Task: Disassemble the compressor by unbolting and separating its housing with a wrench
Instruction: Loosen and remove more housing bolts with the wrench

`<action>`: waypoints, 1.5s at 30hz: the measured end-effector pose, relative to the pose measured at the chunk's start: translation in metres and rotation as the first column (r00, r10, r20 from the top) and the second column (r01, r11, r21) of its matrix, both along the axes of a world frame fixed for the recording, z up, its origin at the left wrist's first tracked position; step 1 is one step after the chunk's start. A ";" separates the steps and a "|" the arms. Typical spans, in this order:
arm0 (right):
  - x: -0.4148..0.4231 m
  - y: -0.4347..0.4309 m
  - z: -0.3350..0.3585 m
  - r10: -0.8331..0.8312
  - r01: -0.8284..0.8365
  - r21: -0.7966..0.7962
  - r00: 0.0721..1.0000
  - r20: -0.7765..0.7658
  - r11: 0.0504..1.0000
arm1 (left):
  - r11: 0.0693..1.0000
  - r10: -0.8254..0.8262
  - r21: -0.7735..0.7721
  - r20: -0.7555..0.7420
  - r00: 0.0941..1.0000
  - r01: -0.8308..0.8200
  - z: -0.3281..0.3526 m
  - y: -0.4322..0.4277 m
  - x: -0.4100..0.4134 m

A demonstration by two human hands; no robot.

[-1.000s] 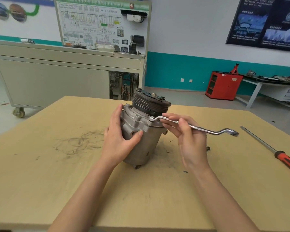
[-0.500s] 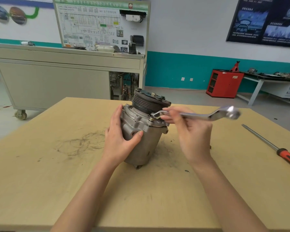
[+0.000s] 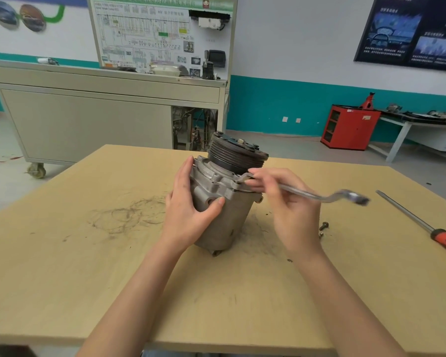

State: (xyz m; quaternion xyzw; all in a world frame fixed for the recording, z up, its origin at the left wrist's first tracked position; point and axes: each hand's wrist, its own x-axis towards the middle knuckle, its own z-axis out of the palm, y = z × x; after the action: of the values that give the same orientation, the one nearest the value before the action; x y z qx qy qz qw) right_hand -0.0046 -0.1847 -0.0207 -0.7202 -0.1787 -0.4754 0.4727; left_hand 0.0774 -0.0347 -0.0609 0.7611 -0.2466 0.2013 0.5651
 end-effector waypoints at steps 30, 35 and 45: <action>-0.011 0.005 0.010 -0.240 0.290 -0.306 0.952 0.191 0.907 | 1.000 0.000 0.007 0.013 1.000 0.000 0.001 -0.001 -0.001; -0.009 0.005 0.006 -0.241 0.311 -0.303 0.939 0.246 0.901 | 1.000 0.003 0.003 0.015 1.000 -0.003 0.000 -0.001 0.000; 0.008 -0.001 -0.002 0.315 -0.256 0.475 0.948 -0.047 0.842 | 1.000 0.002 -0.009 0.018 1.000 -0.002 -0.002 -0.001 0.001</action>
State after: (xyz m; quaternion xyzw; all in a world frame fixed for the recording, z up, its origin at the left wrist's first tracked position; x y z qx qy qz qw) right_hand 0.0037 -0.1860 -0.0230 -0.5798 -0.1361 -0.3829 0.7061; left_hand 0.0781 -0.0356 -0.0627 0.7569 -0.2499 0.2100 0.5662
